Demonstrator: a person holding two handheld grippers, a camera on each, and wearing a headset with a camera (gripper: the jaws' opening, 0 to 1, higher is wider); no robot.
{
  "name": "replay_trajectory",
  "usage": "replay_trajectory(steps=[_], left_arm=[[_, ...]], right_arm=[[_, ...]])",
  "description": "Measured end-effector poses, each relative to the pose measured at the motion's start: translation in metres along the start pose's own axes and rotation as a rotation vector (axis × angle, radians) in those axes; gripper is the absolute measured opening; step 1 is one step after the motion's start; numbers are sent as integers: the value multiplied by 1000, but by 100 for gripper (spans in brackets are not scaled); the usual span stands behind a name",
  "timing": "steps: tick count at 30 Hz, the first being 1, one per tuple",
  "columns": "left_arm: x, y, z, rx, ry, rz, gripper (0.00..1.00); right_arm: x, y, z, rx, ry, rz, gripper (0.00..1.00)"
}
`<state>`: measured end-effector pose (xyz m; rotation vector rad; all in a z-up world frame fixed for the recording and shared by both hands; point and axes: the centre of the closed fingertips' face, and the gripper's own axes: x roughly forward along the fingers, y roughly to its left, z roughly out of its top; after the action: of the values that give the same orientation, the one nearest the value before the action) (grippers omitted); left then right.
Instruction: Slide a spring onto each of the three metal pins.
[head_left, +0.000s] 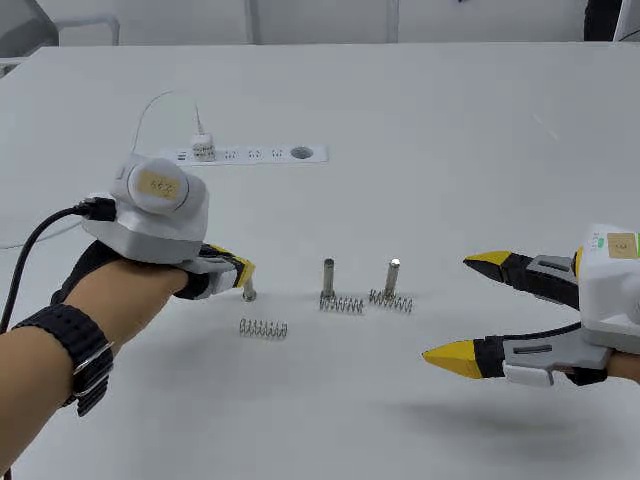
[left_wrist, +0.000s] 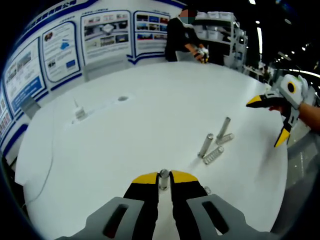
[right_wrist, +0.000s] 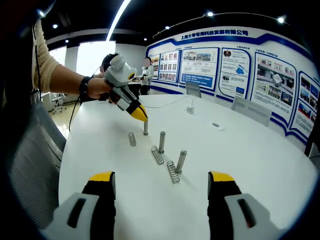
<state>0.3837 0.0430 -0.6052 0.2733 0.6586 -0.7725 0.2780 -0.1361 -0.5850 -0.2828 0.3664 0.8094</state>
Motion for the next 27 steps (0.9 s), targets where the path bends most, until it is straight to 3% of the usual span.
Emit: replay_trajectory(steps=[12,27], left_arm=[[-4,0,0,6,-21,0,12],[-18,2,-1,1,-83,-1,18]], right_arm=[[0,2,2,-2,-2,1,76],[1,1,3,-2,2,-5,75]])
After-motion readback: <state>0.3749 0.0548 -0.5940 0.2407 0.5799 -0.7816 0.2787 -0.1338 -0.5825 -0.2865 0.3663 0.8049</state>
